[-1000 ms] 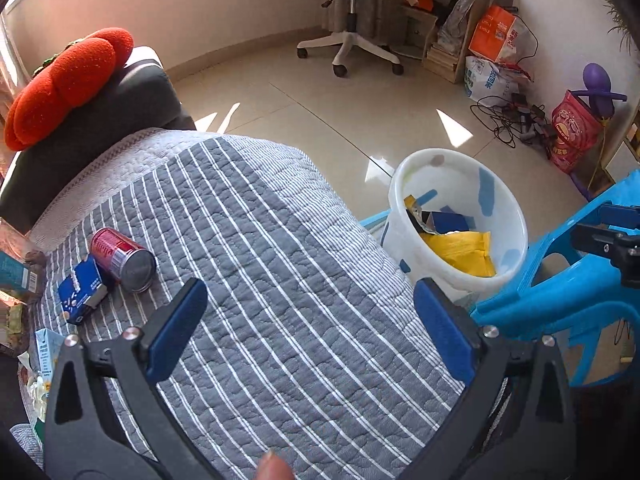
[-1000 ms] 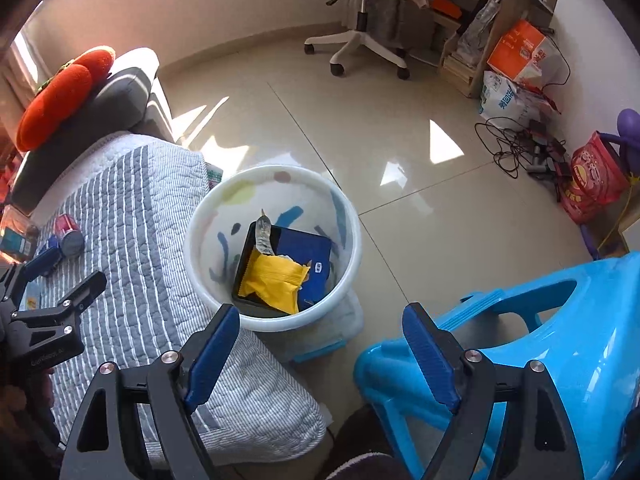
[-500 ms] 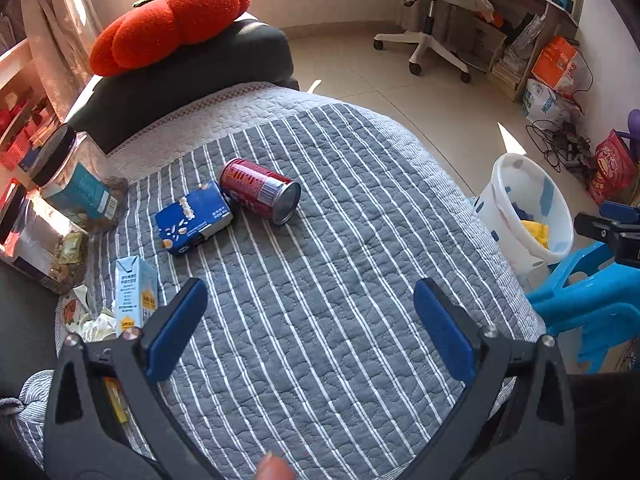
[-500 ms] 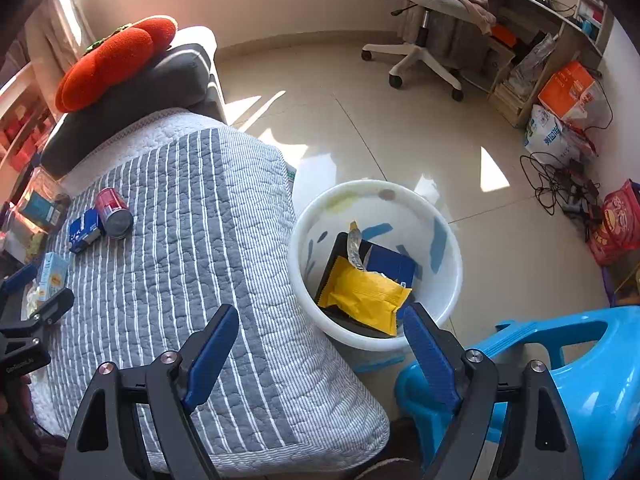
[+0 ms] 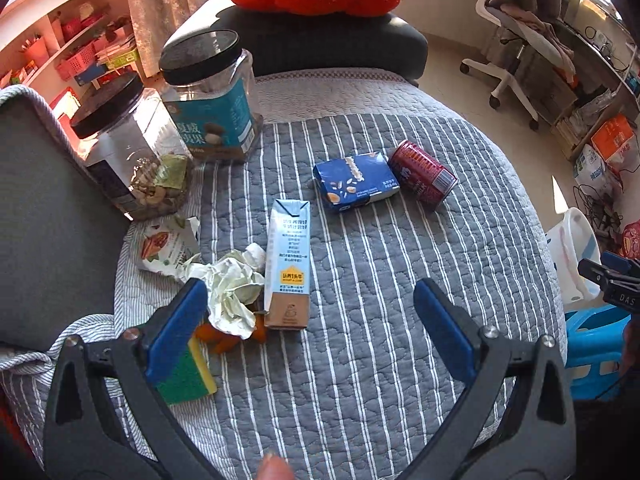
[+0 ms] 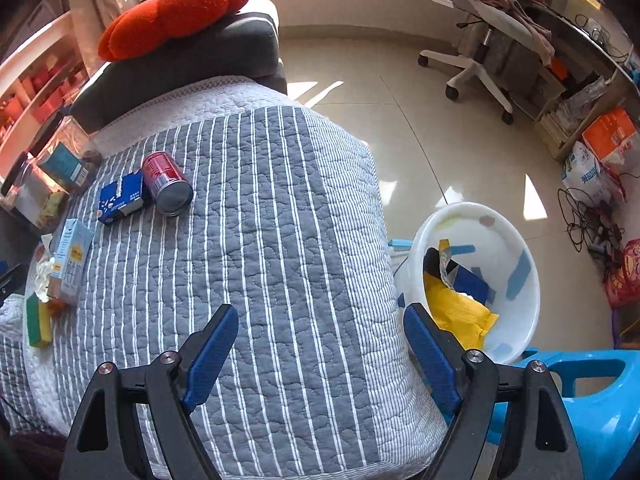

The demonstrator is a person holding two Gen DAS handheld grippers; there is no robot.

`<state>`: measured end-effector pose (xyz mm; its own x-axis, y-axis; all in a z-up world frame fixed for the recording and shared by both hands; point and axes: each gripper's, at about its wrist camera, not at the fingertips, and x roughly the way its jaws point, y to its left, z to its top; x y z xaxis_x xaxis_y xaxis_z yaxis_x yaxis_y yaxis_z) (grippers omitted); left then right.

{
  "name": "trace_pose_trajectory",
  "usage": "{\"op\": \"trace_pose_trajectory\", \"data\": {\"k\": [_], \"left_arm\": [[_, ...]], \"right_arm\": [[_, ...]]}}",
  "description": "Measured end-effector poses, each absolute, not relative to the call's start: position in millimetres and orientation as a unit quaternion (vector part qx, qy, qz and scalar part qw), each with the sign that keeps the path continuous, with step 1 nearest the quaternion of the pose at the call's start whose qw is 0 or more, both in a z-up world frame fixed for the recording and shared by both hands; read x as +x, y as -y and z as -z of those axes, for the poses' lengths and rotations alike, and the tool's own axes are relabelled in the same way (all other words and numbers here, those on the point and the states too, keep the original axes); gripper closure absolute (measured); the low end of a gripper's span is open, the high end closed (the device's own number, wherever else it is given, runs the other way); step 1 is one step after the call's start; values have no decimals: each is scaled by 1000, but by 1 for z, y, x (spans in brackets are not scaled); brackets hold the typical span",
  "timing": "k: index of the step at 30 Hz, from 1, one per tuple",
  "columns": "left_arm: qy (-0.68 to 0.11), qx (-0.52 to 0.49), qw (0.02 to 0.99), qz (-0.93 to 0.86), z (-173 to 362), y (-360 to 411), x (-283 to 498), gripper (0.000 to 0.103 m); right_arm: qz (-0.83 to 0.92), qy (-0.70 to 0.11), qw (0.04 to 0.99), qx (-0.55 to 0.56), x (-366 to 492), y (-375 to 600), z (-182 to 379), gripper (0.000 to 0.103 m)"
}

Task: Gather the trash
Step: 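Return the left gripper to the quilt and grasp the milk carton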

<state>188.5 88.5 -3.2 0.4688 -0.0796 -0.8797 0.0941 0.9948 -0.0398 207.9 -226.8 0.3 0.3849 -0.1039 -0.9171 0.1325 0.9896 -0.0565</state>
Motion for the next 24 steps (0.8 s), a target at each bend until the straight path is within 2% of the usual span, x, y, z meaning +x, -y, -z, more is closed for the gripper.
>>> {"op": "trace_pose_trajectory", "data": {"k": [8,10,12,15,16,19,21,24], "left_arm": [[-577,-18,814,56,46,-112,221,2],[-583,-17,810,59,52,-106,230,9],[-591,-29,804,63,58,-100,239,23],[-607,-37,790,73,71,-88,250,33],[-614,-27,785,70,76,-84,254,35],[-630,20,776,32,89,-74,259,48],[-633,23,773,23,93,-73,260,61],[-630,8,776,28,91,-75,259,62]], "right_arm": [[54,-561,826,7,235,191,16,17],[52,-564,824,9,242,184,20,17],[51,-567,822,14,248,178,25,17],[48,-570,820,20,257,171,31,17],[48,-572,819,21,260,169,33,17],[47,-575,817,22,270,164,38,17],[46,-575,816,25,278,161,42,17],[41,-575,817,33,291,155,47,17]]}}
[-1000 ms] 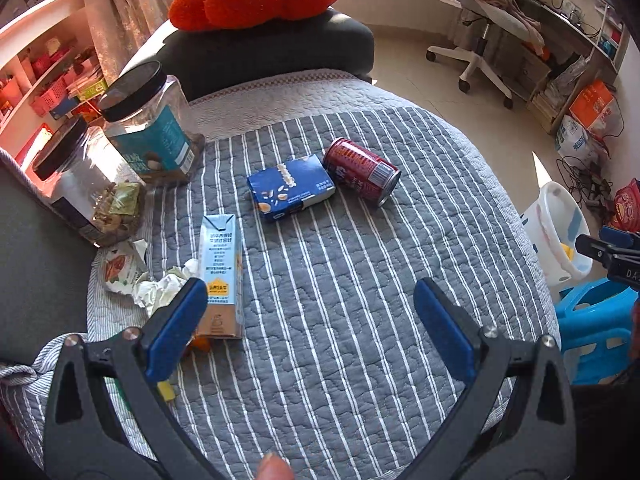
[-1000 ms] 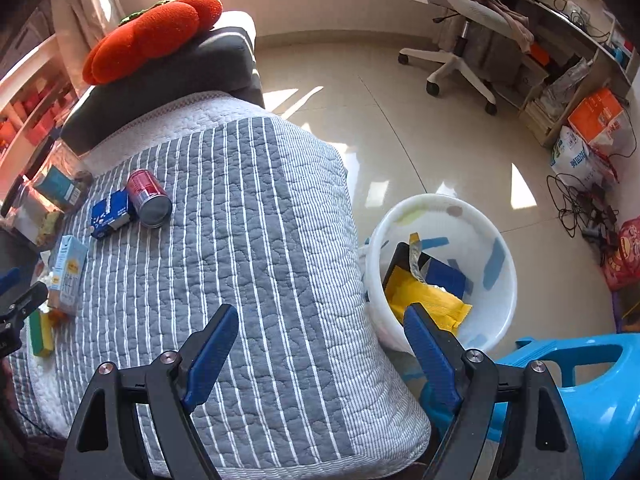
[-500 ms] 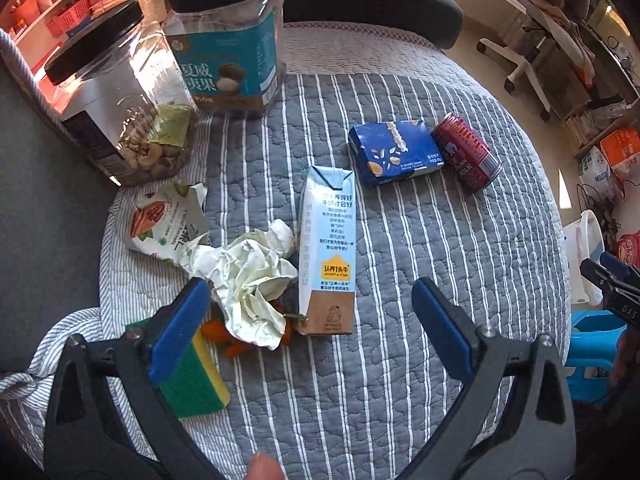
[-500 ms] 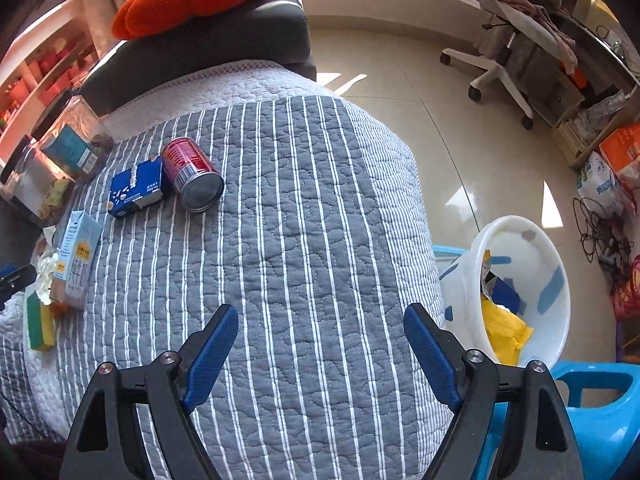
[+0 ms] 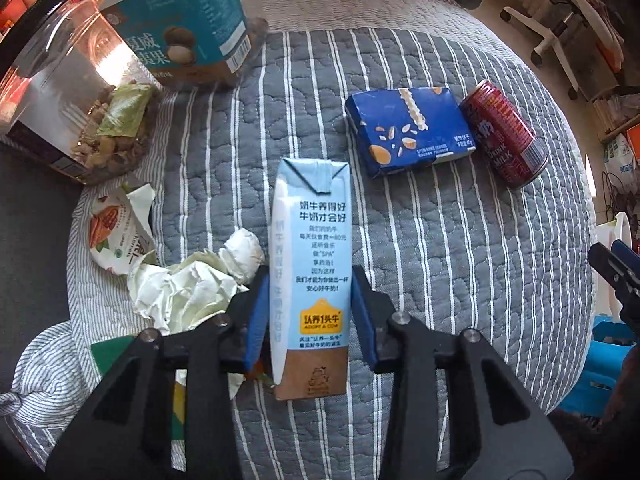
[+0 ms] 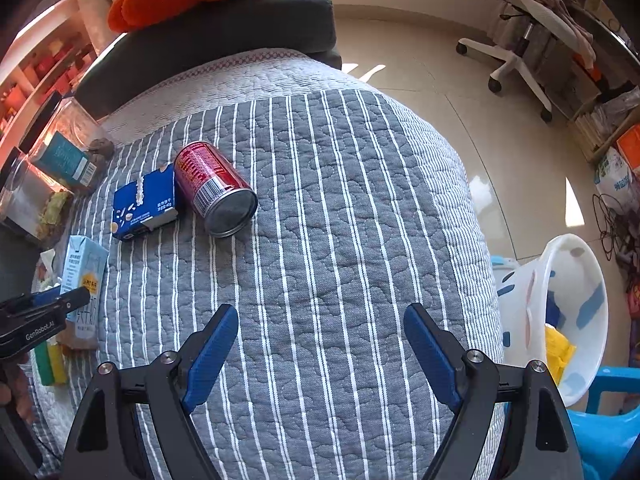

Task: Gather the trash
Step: 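Grasp the red can with the right gripper while the left gripper holds the milk carton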

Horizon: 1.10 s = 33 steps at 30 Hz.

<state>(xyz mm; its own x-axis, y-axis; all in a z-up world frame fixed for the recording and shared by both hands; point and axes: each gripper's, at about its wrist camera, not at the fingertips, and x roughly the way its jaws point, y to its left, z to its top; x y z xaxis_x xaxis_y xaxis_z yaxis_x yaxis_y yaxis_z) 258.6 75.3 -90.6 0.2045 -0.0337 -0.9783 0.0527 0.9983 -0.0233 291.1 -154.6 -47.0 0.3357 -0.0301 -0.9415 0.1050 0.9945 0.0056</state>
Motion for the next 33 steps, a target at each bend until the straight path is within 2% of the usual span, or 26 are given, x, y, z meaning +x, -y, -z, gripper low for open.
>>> {"op": "trace_pose_trajectory", "data": {"k": [10,17,19,21,31,32,33], "left_arm": [[-575,-32,816,52,41,-103,239,63],[-580,-40,812,62,45,-106,233,63],[-581,-36,811,64,46,-101,233,63],[-581,-33,811,64,47,-99,232,63],[-573,-22,816,71,40,-85,226,63],[-572,-20,817,73,39,-82,225,63],[-570,-18,818,76,38,-79,224,63]], "right_arm": [[-10,-544,839,18,343,115,65,17],[-37,-530,847,-7,365,106,91,19],[-48,-526,849,9,368,109,95,23],[-80,-524,847,38,367,113,98,42],[-99,-527,844,22,331,117,60,44],[-101,-526,844,17,325,118,55,49],[-102,-526,844,12,320,120,49,88]]}}
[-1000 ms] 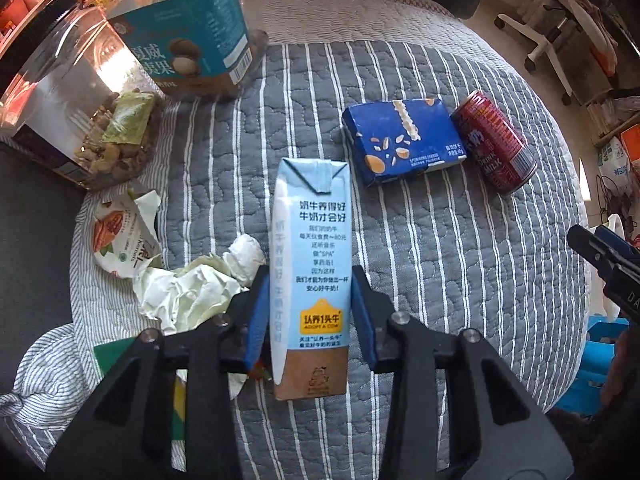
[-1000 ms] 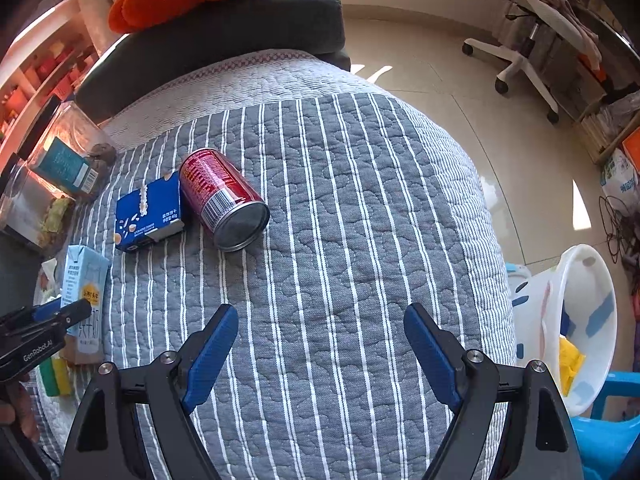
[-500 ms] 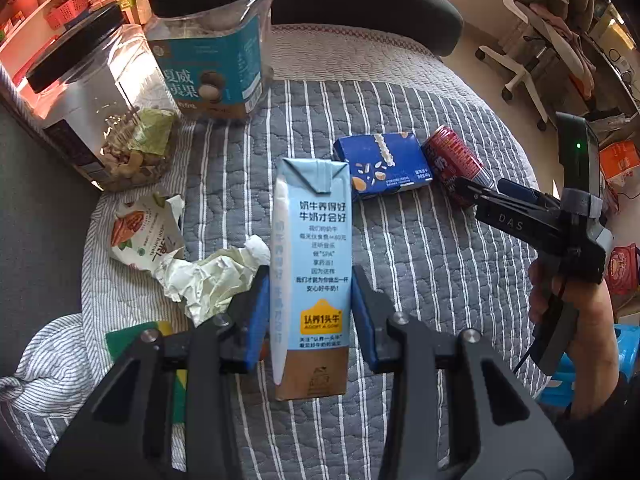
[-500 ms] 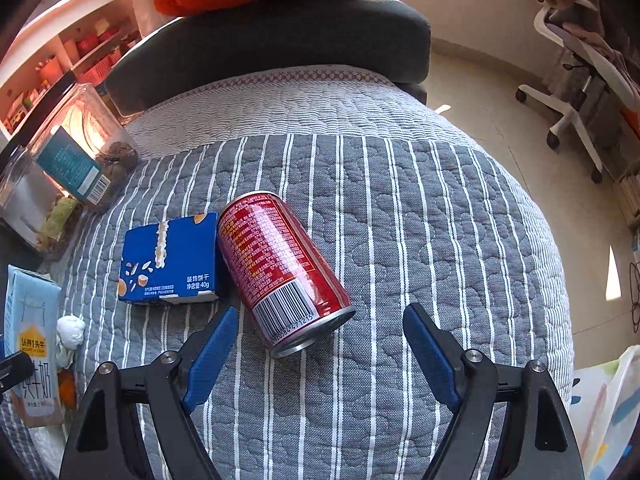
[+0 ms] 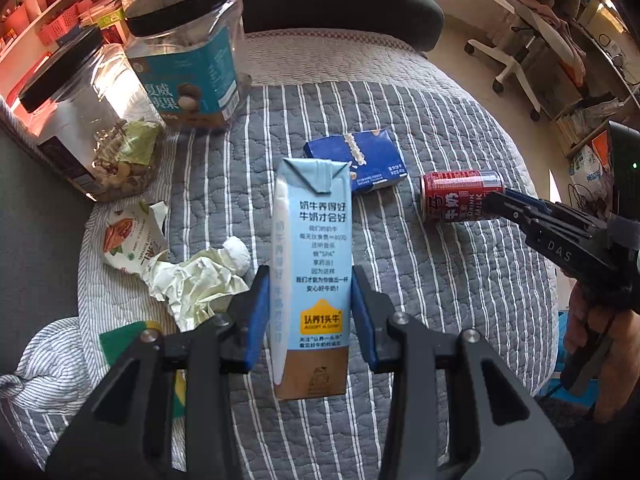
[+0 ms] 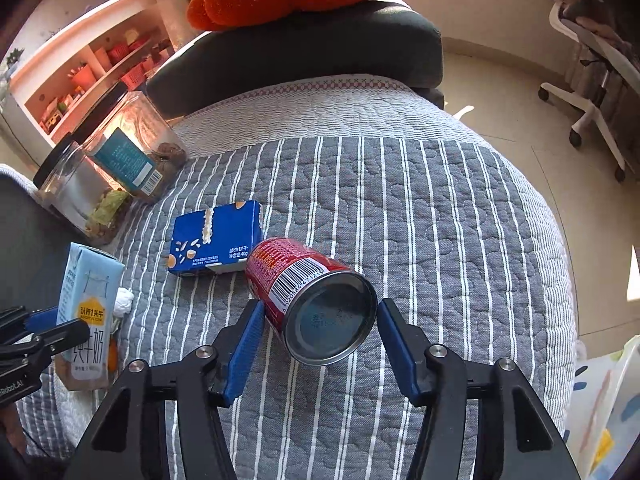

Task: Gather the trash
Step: 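Grasp the red can with the right gripper while the left gripper holds the milk carton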

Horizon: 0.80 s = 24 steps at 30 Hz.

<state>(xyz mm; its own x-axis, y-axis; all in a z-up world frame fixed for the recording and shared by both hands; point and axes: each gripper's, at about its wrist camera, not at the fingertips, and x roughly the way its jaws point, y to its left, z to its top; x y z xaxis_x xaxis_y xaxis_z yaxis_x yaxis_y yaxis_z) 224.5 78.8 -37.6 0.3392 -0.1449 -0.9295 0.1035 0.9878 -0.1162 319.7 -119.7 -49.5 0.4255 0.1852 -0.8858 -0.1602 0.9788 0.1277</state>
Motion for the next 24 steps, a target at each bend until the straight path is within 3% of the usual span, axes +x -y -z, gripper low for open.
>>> {"op": "trace_pose_trajectory", "data": {"k": [1,5,8,10,11,12,18,24], "left_arm": [[-568,-16,819,79,36,-75,224,63],[-564,-6,820,92,33,-60,221,63],[-563,-7,821,92,32,-55,221,62],[-562,-8,822,90,31,-53,220,62],[-562,-8,822,90,31,-52,218,63],[-562,-8,822,90,31,-52,218,62],[-565,-6,820,89,34,-57,216,62],[-571,-14,817,76,39,-78,215,62]], "right_arm": [[-98,-532,841,12,314,123,46,92],[-90,-543,835,4,295,139,42,92],[-76,-555,828,16,284,158,41,88],[-69,-564,822,39,280,172,39,68],[-61,-563,823,48,279,178,38,41],[-53,-558,827,53,277,183,36,28],[-62,-552,829,70,291,172,38,28],[-103,-533,837,-61,318,112,53,26]]}}
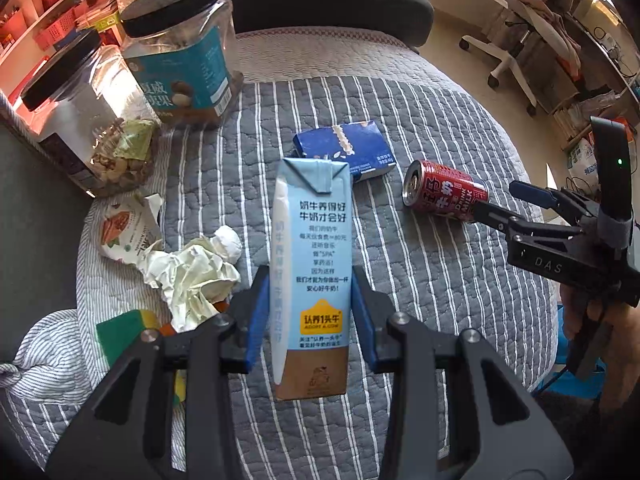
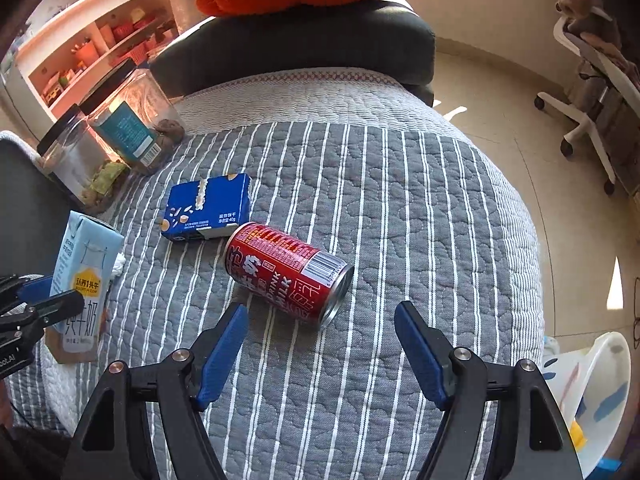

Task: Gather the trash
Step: 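Grasp the red can with the right gripper while the left gripper holds the milk carton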

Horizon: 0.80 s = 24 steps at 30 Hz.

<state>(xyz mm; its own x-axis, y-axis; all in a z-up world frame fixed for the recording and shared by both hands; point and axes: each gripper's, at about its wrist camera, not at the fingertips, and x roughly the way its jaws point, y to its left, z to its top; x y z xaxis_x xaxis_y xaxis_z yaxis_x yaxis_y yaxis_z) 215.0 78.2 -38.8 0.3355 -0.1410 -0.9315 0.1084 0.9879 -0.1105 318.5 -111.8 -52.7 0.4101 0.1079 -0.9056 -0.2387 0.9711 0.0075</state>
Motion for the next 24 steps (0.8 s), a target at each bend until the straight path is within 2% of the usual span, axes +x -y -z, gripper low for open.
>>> {"op": "trace_pose_trajectory", "data": {"k": [4,9,11,14,24], "left_arm": [[-576,-14,814,79,42,-83,214,62],[-580,-12,810,83,44,-85,216,62],[-581,-12,810,83,45,-84,217,62],[-582,-12,809,84,45,-83,218,62],[-573,0,814,94,39,-66,213,62]], "right_arm": [[-100,-520,839,-127,334,93,70,25],[-122,-522,832,-144,339,86,88,25],[-133,-521,830,-146,337,86,91,33],[-137,-522,831,-137,334,87,87,40],[-129,-534,831,-91,301,94,48,44]]}}
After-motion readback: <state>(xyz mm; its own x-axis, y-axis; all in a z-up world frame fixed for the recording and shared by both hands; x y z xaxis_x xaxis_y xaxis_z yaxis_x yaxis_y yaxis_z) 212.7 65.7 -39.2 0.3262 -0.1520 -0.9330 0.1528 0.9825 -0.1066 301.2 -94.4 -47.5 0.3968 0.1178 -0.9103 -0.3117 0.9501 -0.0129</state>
